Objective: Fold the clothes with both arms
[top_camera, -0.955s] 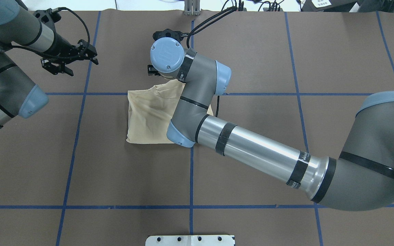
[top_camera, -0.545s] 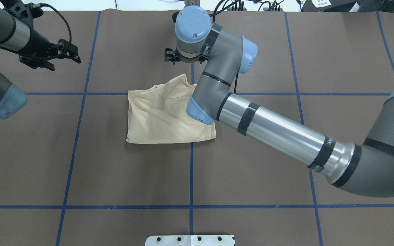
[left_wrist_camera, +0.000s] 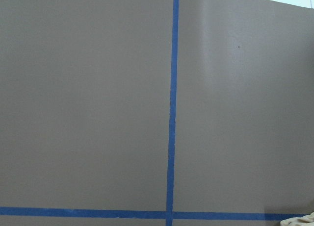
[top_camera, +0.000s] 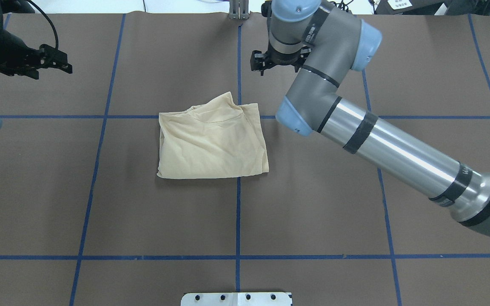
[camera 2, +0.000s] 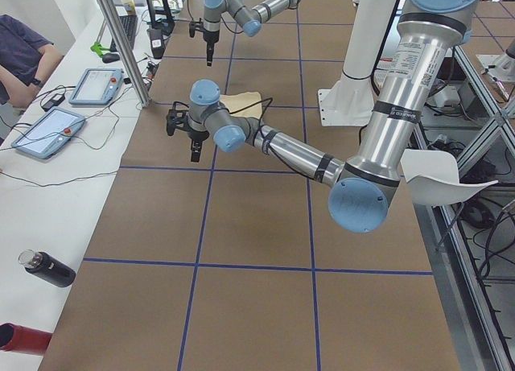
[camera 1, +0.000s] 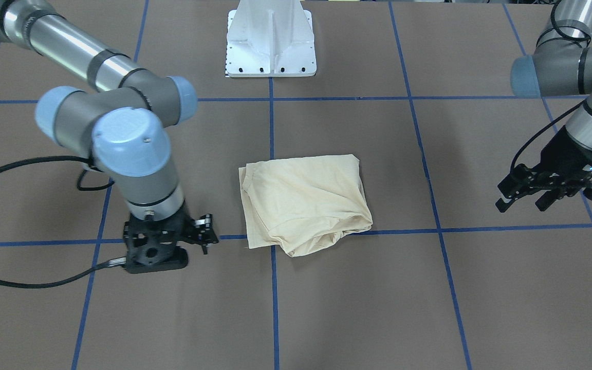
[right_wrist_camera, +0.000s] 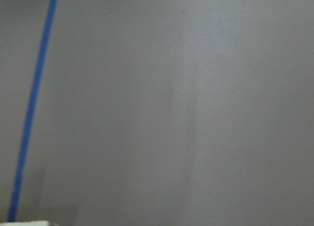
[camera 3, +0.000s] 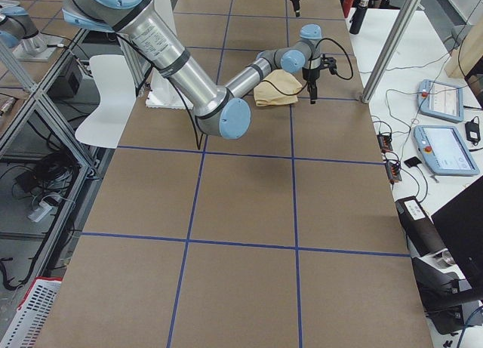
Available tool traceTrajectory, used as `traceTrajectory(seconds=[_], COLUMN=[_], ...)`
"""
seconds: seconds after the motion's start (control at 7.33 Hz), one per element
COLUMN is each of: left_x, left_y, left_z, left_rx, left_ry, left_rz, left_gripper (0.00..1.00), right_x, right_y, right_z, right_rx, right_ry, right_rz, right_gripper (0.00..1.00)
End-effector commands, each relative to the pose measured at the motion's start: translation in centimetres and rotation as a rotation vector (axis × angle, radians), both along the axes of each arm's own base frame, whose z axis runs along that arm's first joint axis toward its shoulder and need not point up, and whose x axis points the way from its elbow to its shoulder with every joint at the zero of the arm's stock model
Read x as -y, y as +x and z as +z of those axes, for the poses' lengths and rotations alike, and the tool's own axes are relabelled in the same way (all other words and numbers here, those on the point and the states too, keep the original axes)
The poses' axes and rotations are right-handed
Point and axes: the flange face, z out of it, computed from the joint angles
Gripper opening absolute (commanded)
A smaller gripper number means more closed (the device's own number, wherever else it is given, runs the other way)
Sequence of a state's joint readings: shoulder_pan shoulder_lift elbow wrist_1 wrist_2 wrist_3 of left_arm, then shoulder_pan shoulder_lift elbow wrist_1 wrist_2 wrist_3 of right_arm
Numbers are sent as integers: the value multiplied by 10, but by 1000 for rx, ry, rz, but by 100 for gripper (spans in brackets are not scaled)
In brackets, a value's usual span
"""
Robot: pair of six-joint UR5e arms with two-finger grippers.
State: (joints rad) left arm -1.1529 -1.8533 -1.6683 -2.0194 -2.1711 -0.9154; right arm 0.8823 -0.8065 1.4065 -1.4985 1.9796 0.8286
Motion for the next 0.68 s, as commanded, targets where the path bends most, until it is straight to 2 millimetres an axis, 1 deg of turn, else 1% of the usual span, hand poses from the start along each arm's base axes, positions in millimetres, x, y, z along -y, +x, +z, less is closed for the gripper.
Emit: traceTrajectory(seconds=[0.0,0.14,0.27,0.41,0.55], left_x=[5,-2,-10,-6,-7], left_y=[-30,-34,-37,-36,-39], left_z=[14,29,50,64,80], left_rx=[71,128,139,170,187], left_ry=[63,126,129,125,103], left_rz=[-32,12,24,8,16], left_gripper=[100,100,100,100,100], right_x=[-32,-52,-49,-56,-47], right_y=[97,116,118,128,177], right_z=[74,103,114,154,181], right_rx=[-10,-37,-67,-111,-138], right_ry=[4,7,11,-40,-62], right_rz=[14,35,52,60,119], right_gripper=[100,100,100,100,100])
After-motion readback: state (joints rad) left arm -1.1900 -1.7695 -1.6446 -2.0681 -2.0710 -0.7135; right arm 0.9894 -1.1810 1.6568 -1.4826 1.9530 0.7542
